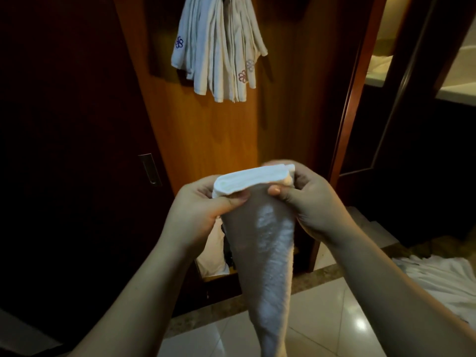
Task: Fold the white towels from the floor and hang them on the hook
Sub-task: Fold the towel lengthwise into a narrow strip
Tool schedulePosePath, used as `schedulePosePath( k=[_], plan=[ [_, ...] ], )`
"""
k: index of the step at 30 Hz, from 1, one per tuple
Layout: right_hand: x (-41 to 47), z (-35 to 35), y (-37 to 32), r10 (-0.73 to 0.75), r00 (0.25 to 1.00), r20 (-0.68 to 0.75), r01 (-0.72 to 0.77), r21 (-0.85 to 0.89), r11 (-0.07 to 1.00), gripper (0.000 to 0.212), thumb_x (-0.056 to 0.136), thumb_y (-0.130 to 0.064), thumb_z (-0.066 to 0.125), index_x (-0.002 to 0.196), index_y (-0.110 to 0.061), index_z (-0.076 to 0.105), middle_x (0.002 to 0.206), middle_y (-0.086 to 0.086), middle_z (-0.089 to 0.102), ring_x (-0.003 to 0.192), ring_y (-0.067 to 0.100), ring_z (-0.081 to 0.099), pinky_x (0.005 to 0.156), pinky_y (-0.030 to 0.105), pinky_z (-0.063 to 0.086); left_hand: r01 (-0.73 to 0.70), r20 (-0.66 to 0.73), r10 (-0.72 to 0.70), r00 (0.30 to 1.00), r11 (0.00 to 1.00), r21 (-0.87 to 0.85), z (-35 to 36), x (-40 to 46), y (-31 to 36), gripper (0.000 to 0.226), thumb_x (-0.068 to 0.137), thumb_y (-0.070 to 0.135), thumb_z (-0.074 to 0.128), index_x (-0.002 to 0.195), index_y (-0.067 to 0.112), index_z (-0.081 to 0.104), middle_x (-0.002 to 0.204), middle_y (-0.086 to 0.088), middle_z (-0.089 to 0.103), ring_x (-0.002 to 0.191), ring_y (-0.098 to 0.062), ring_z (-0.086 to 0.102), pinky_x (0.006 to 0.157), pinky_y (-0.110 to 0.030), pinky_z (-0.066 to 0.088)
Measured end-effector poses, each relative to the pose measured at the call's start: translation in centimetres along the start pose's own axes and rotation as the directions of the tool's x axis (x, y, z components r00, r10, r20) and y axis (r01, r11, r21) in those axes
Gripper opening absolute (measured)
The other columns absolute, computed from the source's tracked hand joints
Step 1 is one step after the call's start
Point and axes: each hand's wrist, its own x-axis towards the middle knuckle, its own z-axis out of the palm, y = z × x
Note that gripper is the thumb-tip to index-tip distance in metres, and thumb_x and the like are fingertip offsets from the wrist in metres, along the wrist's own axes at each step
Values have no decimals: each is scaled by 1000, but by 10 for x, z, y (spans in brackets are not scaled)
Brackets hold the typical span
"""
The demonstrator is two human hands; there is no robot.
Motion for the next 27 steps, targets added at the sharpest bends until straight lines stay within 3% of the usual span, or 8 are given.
schedulePosePath(
  k=[3, 8, 12, 14, 16, 20, 22, 27],
  plan=[
    [-1, 2, -3, -48, 999, 5, 48, -19, 999, 15, 76, -37, 78, 91, -37, 75, 94, -10, 72, 90, 7, 68, 74, 21, 54, 4, 17, -3, 1000, 999, -37, 1, 1, 2, 25, 72, 17, 76, 91, 32, 82, 97, -4, 79, 89, -19, 75, 71, -26, 59],
    [3, 13, -3, -144, 975, -172, 133, -71, 989, 14, 83, -44, 73, 96, -40, 73, 104, -3, 71, 99, 15, 68, 82, 34, 56, 145, 183, -120, 976, 981, -130, 5, 3, 1, 25, 75, 25, 74, 99, 25, 81, 104, -6, 77, 95, -19, 75, 73, -23, 57],
    [12, 16, 3, -143, 971, -191, 146, 2, 989, 20, 91, -49, 66, 109, -44, 73, 114, -4, 73, 106, 13, 70, 80, 24, 57, 137, 52, -132, 990, 985, -107, 2, 9, -3, 18, 77, 24, 71, 91, 25, 82, 100, -8, 78, 93, -19, 75, 73, -24, 57],
    [17, 9, 12, 9, 999, -49, 5, 280, 960, 34, 98, -57, 49, 121, -42, 70, 125, 1, 71, 116, 22, 67, 86, 32, 58, 118, 82, -109, 991, 986, -116, 0, 12, 2, 20, 77, 24, 72, 94, 21, 82, 100, -10, 78, 94, -23, 75, 74, -26, 58],
    [21, 0, 25, 209, 971, 112, -237, 476, 847, 62, 91, -75, 39, 128, -33, 68, 131, 7, 68, 123, 27, 63, 92, 39, 56, 135, 111, -119, 987, 980, -143, 0, 16, 8, 22, 75, 26, 75, 94, 16, 82, 101, -13, 77, 95, -26, 75, 75, -28, 59],
    [26, -2, 74, 454, 857, 244, -516, 379, 768, 60, 72, -72, 68, 109, -25, 79, 117, 7, 74, 109, 23, 71, 86, 39, 57, 201, 75, -190, 979, 959, -197, 0, 35, 20, 22, 78, 21, 73, 97, 11, 80, 102, -13, 77, 93, -26, 75, 69, -30, 60],
    [23, 2, 92, 549, 801, 236, -598, 325, 733, 66, 71, -73, 71, 113, -24, 77, 122, 11, 71, 109, 25, 70, 89, 42, 56, 208, 13, -210, 978, 959, -193, -3, 46, 28, 29, 80, 20, 76, 106, 10, 75, 103, -11, 77, 94, -25, 75, 67, -31, 60],
    [13, 2, 105, 533, 757, 378, -653, 410, 637, 95, 77, -90, 45, 143, -23, 56, 146, 14, 54, 137, 32, 50, 108, 49, 45, 248, -165, -271, 948, 958, -148, -15, 70, 36, 27, 86, 25, 76, 110, 16, 70, 95, -1, 79, 86, -20, 76, 73, -42, 57]
  ],
)
